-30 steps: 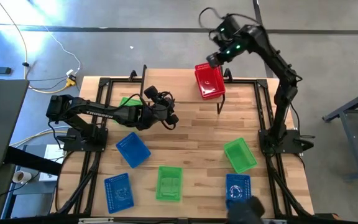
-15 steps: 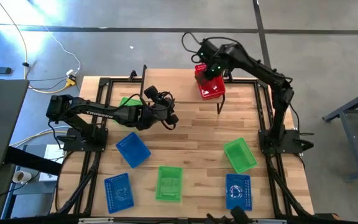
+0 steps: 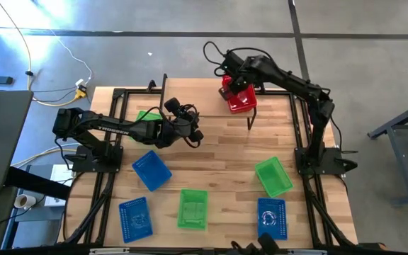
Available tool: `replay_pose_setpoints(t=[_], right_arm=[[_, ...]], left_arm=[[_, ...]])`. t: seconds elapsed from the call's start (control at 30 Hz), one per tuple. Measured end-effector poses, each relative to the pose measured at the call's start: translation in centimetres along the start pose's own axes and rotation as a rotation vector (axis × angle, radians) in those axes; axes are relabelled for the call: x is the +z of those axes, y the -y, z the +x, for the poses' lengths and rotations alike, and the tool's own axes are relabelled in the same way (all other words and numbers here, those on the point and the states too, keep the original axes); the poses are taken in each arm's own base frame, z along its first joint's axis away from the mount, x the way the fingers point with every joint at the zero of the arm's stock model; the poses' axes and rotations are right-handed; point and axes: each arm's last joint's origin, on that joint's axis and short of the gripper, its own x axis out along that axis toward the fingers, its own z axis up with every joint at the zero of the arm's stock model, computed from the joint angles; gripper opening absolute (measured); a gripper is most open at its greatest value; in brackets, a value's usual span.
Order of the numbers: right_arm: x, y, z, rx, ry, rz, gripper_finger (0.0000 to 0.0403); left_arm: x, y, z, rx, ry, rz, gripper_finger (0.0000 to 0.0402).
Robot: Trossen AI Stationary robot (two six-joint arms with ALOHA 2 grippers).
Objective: Stack baskets on shelf by color
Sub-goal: Stack the red basket on top of the stacked red baskets on the shelf
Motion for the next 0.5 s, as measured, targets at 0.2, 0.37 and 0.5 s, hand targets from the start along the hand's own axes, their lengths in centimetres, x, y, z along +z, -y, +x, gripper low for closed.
replay_pose_setpoints(t=[0.2, 0.37, 0.5], right_arm=[[-0.1, 0.2, 2.0, 0.004, -0.092, 0.010, 0.0085], [-0.2, -0.1, 2.6, 0.023, -0.122, -0.010, 0.0085], [-0.2, 0.0, 2.2, 0.005, -0.105, -0.013, 0.0085]], left_arm=[[0.0, 0.0, 0.0, 0.000, 0.000, -0.002, 0.0168], [0.0, 0.0, 0.0, 0.000, 0.000, -0.002, 0.0168], [0.0, 0.0, 0.0, 0.000, 0.000, 0.000, 0.0168]])
